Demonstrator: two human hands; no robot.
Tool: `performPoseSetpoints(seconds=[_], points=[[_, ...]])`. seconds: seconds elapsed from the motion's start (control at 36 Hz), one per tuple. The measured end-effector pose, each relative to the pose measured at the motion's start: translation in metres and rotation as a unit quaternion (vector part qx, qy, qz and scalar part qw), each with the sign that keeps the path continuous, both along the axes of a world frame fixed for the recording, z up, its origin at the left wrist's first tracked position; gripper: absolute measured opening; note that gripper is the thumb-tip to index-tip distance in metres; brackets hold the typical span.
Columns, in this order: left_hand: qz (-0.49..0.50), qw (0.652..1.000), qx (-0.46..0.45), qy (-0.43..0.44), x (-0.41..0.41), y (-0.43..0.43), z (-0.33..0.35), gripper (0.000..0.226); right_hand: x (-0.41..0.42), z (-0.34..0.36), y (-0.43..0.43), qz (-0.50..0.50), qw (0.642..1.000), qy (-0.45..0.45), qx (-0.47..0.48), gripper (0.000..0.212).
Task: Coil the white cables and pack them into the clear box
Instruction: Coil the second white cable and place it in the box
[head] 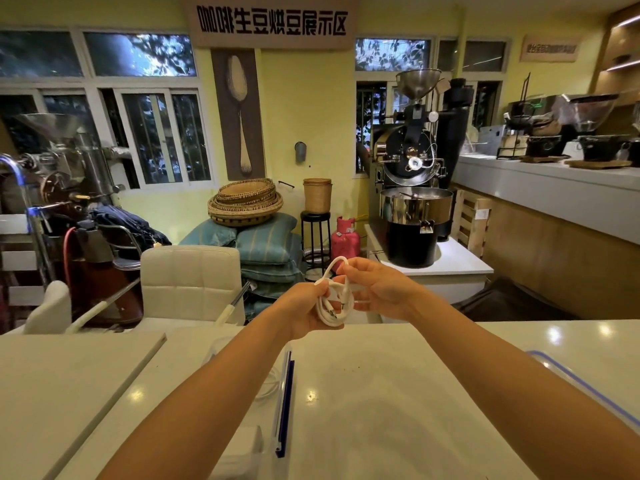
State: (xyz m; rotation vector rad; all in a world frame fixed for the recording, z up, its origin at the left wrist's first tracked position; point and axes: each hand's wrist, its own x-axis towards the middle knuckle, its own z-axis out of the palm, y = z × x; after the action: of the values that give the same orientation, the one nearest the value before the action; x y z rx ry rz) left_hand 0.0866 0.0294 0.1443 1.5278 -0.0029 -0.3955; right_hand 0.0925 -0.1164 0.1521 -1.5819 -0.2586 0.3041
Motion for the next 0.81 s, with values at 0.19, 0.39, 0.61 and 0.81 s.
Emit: performPoseSetpoints(seconds=[0.19, 0.39, 0.61, 0.81], points=[[-0.032, 0.999, -0.036, 0.017, -0.002, -0.001, 0.003, 0.030, 0.004, -0.007, 0.006, -0.044, 0.999, -0.022, 0.004, 0.019], [-0.029, 0.997, -0.070, 0.019, 0.004, 0.003, 0.005, 0.029, 0.003, -0.011, 0.010, -0.039, 0.997, -0.068, 0.007, 0.015], [-0.001, 0.999, -0.040, 0.002, 0.007, 0.010, 0.008, 0.031, 0.000, -0.009, 0.012, -0.035, 0.998, -0.041, 0.037, 0.015], [-0.009, 0.999, -0.026, -0.020, 0.007, 0.021, 0.009, 0.036, 0.004, -0.009, 0.021, -0.068, 0.996, -0.030, 0.042, 0.031]])
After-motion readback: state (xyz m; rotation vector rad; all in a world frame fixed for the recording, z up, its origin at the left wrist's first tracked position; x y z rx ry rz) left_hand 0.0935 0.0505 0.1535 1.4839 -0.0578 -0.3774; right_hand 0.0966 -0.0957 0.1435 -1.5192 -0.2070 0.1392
